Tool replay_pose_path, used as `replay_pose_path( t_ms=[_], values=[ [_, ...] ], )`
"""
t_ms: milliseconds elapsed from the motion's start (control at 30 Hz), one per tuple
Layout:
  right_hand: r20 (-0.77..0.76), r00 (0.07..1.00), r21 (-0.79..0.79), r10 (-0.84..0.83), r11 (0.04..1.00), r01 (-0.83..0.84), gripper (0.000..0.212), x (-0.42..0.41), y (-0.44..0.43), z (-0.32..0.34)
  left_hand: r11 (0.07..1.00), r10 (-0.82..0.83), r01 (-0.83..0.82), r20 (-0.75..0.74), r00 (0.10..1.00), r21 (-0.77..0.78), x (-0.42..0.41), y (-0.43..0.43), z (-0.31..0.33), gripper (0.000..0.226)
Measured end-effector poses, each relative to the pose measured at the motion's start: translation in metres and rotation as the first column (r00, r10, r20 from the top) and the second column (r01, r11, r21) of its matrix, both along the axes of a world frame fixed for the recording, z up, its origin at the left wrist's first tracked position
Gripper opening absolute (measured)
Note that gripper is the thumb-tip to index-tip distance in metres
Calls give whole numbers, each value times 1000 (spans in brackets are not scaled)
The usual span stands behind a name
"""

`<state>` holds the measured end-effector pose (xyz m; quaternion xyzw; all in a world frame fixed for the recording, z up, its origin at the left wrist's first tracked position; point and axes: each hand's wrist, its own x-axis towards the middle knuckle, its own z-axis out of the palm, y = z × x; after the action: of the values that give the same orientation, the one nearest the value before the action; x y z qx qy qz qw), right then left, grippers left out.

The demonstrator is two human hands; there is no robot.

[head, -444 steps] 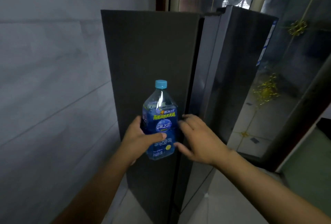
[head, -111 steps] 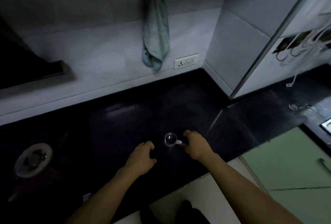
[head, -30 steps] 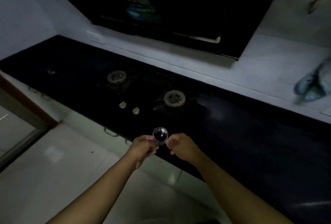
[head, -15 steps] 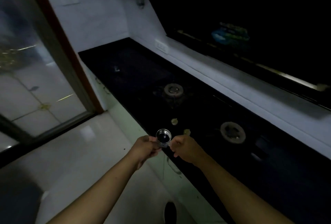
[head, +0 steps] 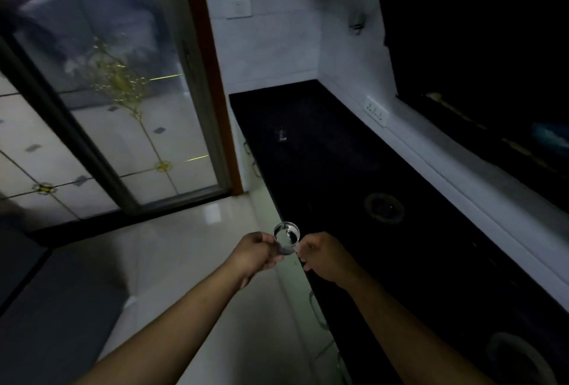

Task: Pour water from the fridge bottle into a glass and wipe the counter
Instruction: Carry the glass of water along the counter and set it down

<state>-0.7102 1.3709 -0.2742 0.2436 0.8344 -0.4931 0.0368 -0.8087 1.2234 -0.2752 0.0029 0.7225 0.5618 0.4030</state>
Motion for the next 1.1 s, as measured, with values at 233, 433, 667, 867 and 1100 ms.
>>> replay_pose_path(
  t_ms=[233, 433, 667, 867, 1100],
  values=[
    [25, 1000, -7, 16, 1000, -16, 29, -92, 11, -7, 1000, 2, -3, 34, 999, 23, -95, 10, -12, 16],
    [80, 988, -100, -132, 985, 140, 24, -188, 19, -8, 997, -67, 65, 47, 997, 35, -208, 29, -17, 29],
    [74, 964, -122, -256, 957, 263, 34, -273, 38, -4, 974, -225, 225, -2, 974, -40, -309, 70, -16, 45],
    [89, 948, -129, -304, 941, 314, 25, -323, 81, -19, 945, -322, 319, -24, 947, -75, -364, 118, -24, 41],
    [144, 949, -94, -281, 951, 296, 21, -380, 142, -54, 922, -375, 370, -24, 927, -115, -421, 178, -64, 49]
  ],
)
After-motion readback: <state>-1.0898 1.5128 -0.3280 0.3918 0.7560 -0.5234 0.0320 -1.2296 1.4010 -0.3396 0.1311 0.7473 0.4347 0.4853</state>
